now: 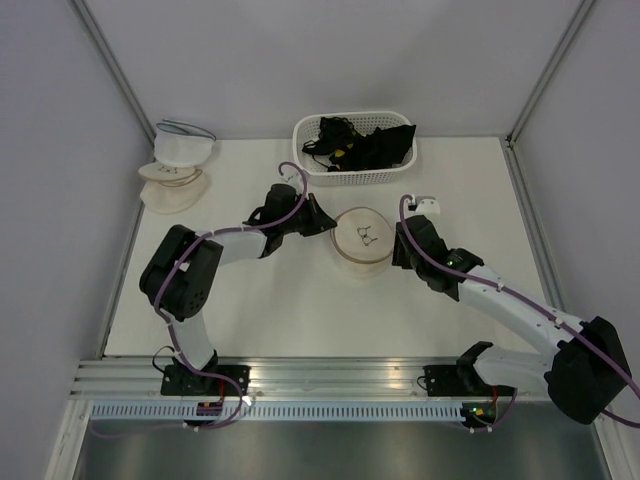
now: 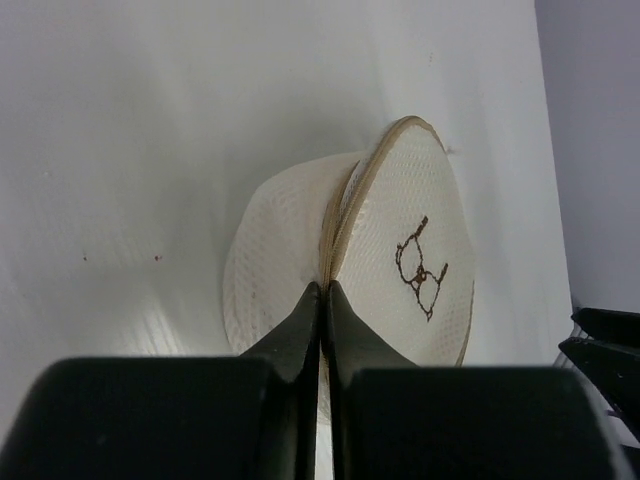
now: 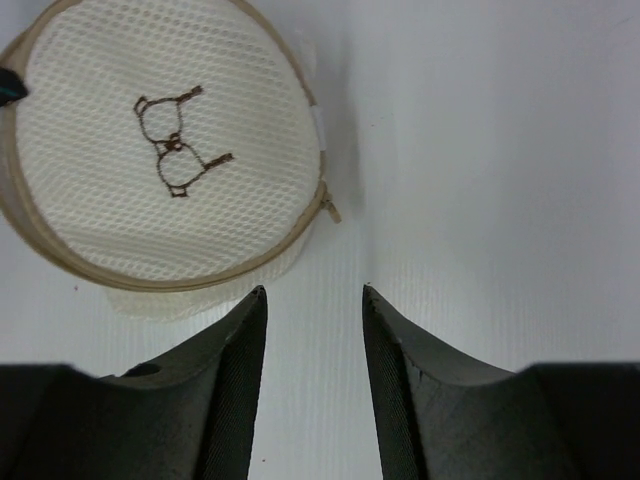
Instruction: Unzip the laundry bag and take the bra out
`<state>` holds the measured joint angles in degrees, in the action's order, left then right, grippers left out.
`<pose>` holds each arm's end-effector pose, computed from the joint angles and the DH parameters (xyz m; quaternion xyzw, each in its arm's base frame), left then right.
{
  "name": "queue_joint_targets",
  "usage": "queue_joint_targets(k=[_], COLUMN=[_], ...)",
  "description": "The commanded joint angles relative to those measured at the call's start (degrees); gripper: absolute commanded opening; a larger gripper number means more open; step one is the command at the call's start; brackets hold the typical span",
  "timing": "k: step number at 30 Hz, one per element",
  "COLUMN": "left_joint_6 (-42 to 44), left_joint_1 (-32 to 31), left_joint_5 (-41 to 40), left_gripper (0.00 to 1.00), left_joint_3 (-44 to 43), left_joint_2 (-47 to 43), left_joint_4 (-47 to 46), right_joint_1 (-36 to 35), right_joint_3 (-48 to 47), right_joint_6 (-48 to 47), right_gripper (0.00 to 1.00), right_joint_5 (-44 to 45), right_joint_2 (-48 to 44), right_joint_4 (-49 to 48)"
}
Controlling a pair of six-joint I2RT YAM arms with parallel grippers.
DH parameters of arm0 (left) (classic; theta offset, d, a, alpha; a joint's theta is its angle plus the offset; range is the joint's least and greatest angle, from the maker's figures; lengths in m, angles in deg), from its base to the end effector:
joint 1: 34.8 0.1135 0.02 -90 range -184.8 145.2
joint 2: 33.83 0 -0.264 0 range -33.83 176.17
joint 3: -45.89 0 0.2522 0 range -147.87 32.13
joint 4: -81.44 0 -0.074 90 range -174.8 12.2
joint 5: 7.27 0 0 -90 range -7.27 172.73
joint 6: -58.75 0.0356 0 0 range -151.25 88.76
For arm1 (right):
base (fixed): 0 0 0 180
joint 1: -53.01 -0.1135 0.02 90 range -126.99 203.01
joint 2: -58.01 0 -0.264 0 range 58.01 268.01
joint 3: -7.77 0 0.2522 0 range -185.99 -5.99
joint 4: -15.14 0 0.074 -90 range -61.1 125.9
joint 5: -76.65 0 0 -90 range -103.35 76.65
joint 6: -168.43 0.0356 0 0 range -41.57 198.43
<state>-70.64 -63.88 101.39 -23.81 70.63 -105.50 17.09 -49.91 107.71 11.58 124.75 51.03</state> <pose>0.3339 -0.1987 0.1751 0.0075 0.8491 -0.4014 0.3432 0.2032 0.1287 0.2412 0.0303 0.9052 0.0336 0.4225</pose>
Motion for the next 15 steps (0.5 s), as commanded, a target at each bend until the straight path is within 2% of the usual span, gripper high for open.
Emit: queue_joint_targets(k=[1,9,15], left_joint_6=[-2.3,-11.5,-24.0], left_joint_1=[-0.3,-0.3,-0.3], left_joint_5=[3.3,11.9,17.6], left_gripper=[0.02,0.02,0.02], left_joint_3=[1.0,8.5,14.6], left_joint_2=[-0.8,-2.9,-2.5], left_joint_4=[-6.6,-21.3,-40.3], right_joint_1=[-0.1,-0.1,-0.1], right_joint_3=[0.5,-2.5,-4.0], right_joint_6=[-1.9,-1.7,-1.3], right_gripper=[0.49,0.57,0.64], right_joint_5=[-7.5,-12.5,-14.7], right_joint_2=[-1.8,2.5,5.6], right_joint_4=[-5.9,-10.4,-14.0])
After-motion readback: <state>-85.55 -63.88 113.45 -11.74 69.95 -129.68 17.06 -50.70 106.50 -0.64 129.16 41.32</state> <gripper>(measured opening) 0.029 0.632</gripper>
